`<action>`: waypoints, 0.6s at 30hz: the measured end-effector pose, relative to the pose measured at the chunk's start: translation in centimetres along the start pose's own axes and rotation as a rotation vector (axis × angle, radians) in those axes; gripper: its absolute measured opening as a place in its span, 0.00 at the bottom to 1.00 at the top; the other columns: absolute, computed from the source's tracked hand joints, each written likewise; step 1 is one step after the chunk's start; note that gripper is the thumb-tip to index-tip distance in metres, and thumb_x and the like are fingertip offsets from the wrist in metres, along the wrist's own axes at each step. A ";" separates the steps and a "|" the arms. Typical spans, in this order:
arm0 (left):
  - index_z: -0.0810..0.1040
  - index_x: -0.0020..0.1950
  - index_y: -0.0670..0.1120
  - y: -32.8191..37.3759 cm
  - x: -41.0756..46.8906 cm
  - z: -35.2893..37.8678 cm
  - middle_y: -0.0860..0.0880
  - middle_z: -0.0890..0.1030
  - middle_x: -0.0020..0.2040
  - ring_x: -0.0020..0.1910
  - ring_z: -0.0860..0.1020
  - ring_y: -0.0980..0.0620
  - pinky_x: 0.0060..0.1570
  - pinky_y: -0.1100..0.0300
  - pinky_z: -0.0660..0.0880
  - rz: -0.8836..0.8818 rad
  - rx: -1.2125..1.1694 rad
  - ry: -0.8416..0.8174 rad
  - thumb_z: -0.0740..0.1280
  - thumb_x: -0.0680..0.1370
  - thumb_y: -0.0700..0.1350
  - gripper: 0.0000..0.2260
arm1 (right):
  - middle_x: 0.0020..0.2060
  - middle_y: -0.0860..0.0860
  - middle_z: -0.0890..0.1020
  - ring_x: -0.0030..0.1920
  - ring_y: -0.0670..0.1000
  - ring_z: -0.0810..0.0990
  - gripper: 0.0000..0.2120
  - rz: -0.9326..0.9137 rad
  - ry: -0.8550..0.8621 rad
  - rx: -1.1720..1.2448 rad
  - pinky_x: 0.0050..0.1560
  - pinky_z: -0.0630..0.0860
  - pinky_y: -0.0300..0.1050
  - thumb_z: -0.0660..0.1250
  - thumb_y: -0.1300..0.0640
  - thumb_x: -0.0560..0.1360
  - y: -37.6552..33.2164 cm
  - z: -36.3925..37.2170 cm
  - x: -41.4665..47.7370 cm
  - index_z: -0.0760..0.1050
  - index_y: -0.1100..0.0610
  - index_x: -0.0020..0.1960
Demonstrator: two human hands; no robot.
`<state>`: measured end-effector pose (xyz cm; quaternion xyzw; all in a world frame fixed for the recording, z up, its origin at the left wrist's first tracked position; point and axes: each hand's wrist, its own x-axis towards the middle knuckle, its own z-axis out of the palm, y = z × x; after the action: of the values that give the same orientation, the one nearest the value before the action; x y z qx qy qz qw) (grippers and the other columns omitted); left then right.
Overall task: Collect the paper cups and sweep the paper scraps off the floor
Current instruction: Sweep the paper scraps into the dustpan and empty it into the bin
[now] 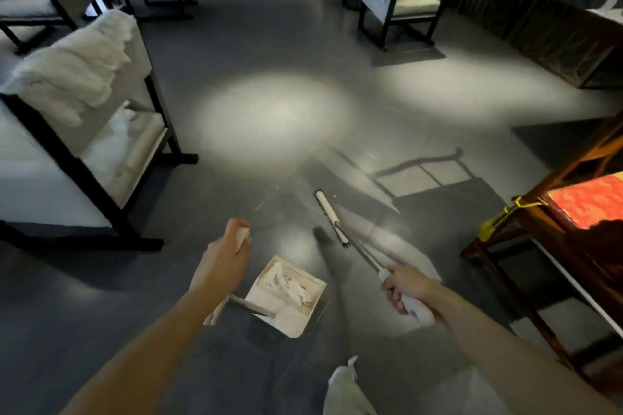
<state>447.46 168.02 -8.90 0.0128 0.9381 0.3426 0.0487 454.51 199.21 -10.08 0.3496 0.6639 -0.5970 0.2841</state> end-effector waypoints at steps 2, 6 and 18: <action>0.62 0.51 0.58 1.5 4.1 0.9 0.50 0.75 0.32 0.27 0.74 0.53 0.23 0.63 0.65 -0.019 -0.009 0.014 0.56 0.81 0.50 0.03 | 0.24 0.51 0.69 0.20 0.44 0.65 0.11 0.001 0.023 -0.019 0.19 0.64 0.34 0.55 0.70 0.76 -4.1 -2.3 3.5 0.69 0.55 0.48; 0.63 0.53 0.57 3.7 10.6 2.7 0.51 0.75 0.33 0.27 0.74 0.54 0.22 0.68 0.64 -0.081 -0.025 0.029 0.55 0.82 0.50 0.02 | 0.23 0.52 0.69 0.19 0.46 0.65 0.10 0.036 0.068 -0.125 0.19 0.63 0.33 0.56 0.71 0.75 -11.2 -5.2 9.5 0.69 0.59 0.44; 0.66 0.59 0.50 6.6 29.5 8.4 0.53 0.75 0.35 0.32 0.75 0.53 0.33 0.63 0.71 -0.081 0.060 -0.074 0.57 0.81 0.47 0.07 | 0.18 0.53 0.69 0.19 0.47 0.66 0.09 0.133 0.088 -0.175 0.19 0.64 0.34 0.58 0.71 0.74 -24.5 -9.9 26.4 0.68 0.64 0.36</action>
<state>418.85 180.14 -13.47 -0.0112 0.9452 0.3115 0.0969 419.58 211.23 -15.26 0.3925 0.7006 -0.5007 0.3231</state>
